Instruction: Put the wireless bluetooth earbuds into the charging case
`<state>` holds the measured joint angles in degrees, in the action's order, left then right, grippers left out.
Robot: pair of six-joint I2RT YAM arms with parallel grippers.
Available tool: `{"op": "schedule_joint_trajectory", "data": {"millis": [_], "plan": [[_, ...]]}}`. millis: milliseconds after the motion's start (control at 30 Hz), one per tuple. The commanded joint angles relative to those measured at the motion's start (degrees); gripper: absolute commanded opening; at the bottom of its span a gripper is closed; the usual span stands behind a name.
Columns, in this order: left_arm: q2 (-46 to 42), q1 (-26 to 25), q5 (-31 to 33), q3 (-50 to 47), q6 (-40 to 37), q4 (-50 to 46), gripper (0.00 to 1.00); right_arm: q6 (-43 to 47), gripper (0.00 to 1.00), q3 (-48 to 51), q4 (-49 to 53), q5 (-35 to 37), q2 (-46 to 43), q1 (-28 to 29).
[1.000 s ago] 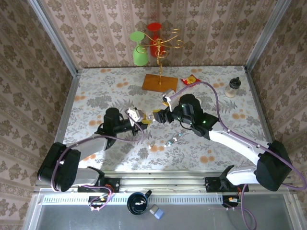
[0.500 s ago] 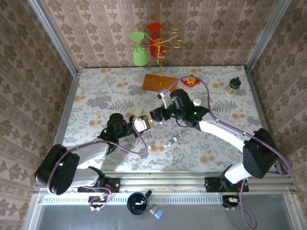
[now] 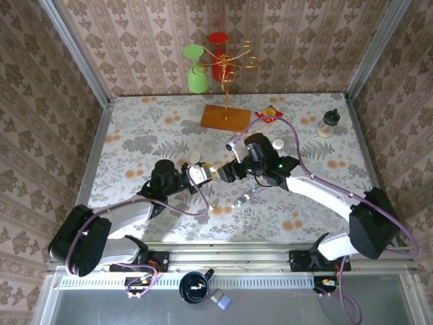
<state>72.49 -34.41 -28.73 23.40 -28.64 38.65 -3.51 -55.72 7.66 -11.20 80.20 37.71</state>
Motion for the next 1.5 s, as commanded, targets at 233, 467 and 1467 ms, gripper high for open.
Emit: {"op": "schedule_joint_trajectory", "data": {"millis": [233, 467, 1467], "plan": [[-4.2, -1.5, -10.4, 2.8, -0.9, -13.5, 0.0, 33.1, 0.8, 3.5, 9.7, -10.5, -12.7, -0.9], [-4.9, -2.9, -10.9, 3.2, -2.5, -14.1, 0.0, 46.8, 0.74, 1.0, 14.9, -8.2, -11.2, 3.8], [-2.9, -3.9, -9.3, 3.7, -1.4, -10.4, 0.6, 35.0, 0.13, 4.6, -2.2, -3.7, -3.6, 1.8]]}}
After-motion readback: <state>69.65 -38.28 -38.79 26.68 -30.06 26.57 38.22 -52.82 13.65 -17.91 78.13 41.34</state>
